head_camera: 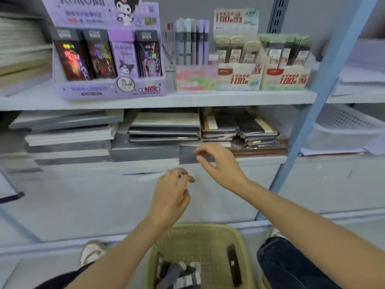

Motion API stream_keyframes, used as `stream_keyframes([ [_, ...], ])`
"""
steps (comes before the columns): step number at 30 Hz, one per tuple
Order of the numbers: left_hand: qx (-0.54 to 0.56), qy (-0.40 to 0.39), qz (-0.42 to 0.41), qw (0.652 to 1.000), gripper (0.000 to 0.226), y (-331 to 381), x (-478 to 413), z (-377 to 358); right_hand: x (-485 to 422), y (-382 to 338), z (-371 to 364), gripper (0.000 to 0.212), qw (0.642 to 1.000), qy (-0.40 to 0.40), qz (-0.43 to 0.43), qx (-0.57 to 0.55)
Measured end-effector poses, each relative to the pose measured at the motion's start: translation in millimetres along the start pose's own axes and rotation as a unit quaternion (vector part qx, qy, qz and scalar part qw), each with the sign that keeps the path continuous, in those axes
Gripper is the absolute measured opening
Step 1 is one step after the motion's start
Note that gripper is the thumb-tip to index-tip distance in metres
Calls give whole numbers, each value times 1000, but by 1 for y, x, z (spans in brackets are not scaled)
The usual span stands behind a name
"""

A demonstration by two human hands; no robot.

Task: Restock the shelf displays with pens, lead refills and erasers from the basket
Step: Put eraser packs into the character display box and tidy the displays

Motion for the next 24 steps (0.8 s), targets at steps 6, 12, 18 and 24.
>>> stream_keyframes([
  [6,-27,-271,134,953,41,-65,141,-126,131,76,-154,19,949,-267,-165,-32],
  [12,-62,-376,223,897,60,-99,228,-179,236,101,-239,39,852,-427,-299,-44],
  [18,-17,-315,210,925,59,-98,234,-176,278,105,-273,48,804,-437,-398,-65],
  [24,-10,-308,224,925,44,-99,235,-178,275,118,-264,26,786,-427,-417,-164],
])
Point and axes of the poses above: each hand's wrist, its own x-axis away from the middle knuckle, its own z-axis out of the back of the hand, y = z × x, the point moved 6 cm from there along -x, towards the middle knuckle
